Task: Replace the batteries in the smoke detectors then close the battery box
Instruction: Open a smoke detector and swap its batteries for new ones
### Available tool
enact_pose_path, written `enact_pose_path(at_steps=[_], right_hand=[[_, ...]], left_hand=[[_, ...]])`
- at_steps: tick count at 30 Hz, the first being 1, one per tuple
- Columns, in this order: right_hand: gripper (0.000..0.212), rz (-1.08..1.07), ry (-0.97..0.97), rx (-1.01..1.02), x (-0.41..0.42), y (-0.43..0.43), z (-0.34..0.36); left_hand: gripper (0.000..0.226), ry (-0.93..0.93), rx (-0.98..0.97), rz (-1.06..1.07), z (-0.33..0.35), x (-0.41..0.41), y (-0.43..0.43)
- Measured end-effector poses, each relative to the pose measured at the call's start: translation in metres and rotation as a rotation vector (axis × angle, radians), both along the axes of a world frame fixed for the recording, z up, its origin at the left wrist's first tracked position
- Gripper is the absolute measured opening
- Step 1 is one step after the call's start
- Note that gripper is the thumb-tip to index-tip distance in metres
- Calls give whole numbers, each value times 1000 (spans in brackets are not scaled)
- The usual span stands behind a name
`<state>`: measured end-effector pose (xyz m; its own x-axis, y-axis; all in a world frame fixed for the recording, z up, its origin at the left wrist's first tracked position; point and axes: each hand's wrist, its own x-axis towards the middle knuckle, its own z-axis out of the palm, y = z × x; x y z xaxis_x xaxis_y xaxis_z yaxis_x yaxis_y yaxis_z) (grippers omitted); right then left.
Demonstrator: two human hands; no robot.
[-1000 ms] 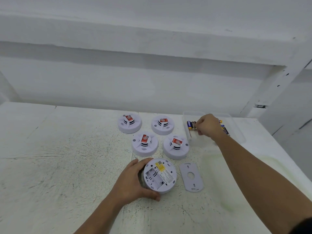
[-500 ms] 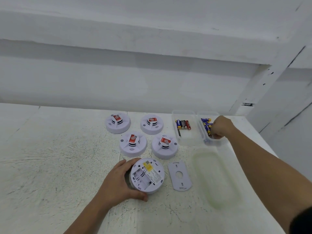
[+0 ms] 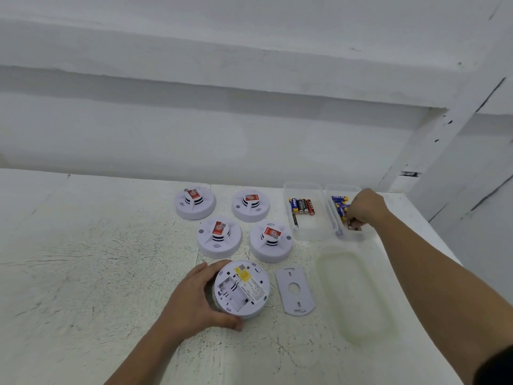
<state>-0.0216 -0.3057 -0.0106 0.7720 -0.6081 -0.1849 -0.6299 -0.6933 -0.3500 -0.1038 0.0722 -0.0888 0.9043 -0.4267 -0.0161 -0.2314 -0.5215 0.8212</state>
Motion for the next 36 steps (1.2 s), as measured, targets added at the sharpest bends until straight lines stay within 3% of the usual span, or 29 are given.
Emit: enact_pose_path(at_steps=[5,8,12,19,28,34,36], right_hand=[[6,-25,-400,326,-8,4,28],[13,41,-526,427,-23,30,44],[16,215,-539,615,-52,87,46],[13,384,-359,676,-99,171,5],[9,516,-378,597,-134,212,-28],[14,712,-368,298,-147,216,-35],[18,730,-326,286,-148,212,-35]], left_hand=[[101,-9,-2,-6,0,0,0],[100,-19,3,-15,-1,0,1],[97,-20,2,-29,0,0,0],[90,-42,-14,-52,2,0,1],[92,-57,-29,-61,-2,1,2],[97,-68,2,-62,-7,3,3],[98,-63,3,-62,-9,4,3]])
